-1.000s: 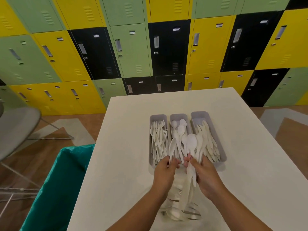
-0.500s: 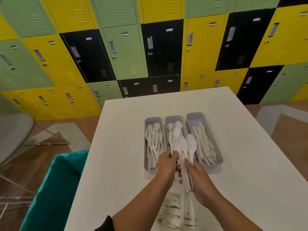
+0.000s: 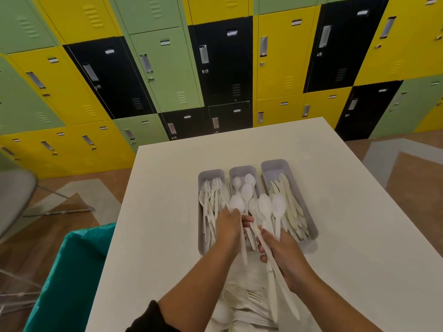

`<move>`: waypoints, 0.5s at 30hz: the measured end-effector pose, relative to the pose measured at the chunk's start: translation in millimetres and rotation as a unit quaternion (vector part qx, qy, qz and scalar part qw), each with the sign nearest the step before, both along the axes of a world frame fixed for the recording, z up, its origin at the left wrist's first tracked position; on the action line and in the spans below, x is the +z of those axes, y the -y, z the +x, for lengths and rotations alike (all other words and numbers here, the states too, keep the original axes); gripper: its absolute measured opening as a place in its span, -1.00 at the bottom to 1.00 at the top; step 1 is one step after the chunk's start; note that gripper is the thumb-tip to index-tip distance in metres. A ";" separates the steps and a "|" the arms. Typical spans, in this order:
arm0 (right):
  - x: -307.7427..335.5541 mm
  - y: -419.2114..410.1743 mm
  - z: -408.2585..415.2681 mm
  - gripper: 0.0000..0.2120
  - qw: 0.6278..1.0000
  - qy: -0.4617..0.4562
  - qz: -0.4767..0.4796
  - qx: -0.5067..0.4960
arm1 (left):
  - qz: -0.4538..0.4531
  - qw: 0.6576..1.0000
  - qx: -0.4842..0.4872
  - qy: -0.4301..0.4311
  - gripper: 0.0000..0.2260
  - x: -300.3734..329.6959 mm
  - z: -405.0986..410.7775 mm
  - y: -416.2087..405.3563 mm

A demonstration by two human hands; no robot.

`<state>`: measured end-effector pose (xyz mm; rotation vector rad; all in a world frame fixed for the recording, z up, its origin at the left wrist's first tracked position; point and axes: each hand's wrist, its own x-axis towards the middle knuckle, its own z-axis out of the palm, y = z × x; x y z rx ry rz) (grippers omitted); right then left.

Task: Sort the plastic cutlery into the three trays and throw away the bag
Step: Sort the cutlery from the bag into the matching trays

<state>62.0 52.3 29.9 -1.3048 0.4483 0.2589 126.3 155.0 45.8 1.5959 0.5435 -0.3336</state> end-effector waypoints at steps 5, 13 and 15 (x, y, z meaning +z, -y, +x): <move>-5.4 5.4 2.0 -0.85 1.000 -0.002 0.017 -0.019 | -0.008 1.000 -0.016 0.014 -0.68 0.3 33.4 0.9; 0.3 20.6 9.9 -0.84 0.997 0.025 -0.016 -0.074 | 0.234 0.932 -0.236 0.146 -0.72 4.8 19.9 13.3; 4.0 24.7 13.8 -0.84 0.994 0.045 -0.035 -0.098 | 0.195 0.905 -0.369 0.083 -0.78 6.8 8.6 17.4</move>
